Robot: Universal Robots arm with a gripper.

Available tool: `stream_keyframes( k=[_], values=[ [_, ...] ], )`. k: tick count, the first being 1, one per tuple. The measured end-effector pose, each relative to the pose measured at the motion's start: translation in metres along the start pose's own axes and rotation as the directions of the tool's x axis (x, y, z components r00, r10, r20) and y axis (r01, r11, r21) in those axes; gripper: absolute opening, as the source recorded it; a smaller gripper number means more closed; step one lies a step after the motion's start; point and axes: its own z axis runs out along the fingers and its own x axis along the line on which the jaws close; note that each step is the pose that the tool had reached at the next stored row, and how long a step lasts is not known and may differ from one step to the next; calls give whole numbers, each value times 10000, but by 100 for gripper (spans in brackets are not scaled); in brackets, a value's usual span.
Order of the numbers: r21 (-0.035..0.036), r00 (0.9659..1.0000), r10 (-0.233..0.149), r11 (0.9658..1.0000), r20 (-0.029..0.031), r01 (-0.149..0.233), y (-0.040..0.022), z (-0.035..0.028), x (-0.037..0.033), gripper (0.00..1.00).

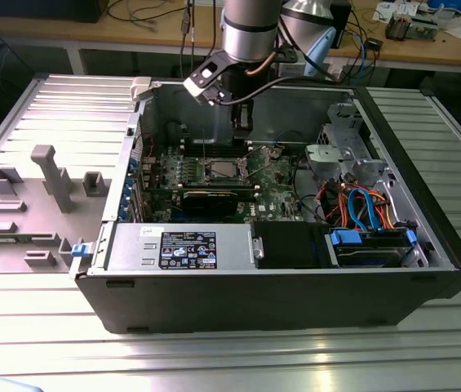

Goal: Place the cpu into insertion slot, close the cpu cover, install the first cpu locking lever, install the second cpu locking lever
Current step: 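Close the cpu cover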

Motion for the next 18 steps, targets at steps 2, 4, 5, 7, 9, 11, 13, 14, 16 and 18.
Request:
stream_keyframes(
  k=[2,4,5,7,9,11,13,14,16,18],
  values=[
    [0,10000,-1,10000,0,1,13,0,0,11],
    [0,10000,-4,10000,0,4,29,0,0,11],
    [0,10000,-11,10000,0,11,34,0,0,11],
    [0,10000,-58,10000,0,58,40,1,0,11],
    [3,9999,-150,9999,0,150,42,1,0,11],
    [3,9998,-182,9998,-1,182,52,2,-1,11],
    [4,9998,-189,9998,0,189,64,2,-2,11],
    [4,9998,-197,9998,-1,197,71,2,-2,11],
    [5,9997,-236,9997,-1,236,93,2,-1,11],
    [5,9996,-266,9996,-2,266,109,3,-1,11]
  ],
)
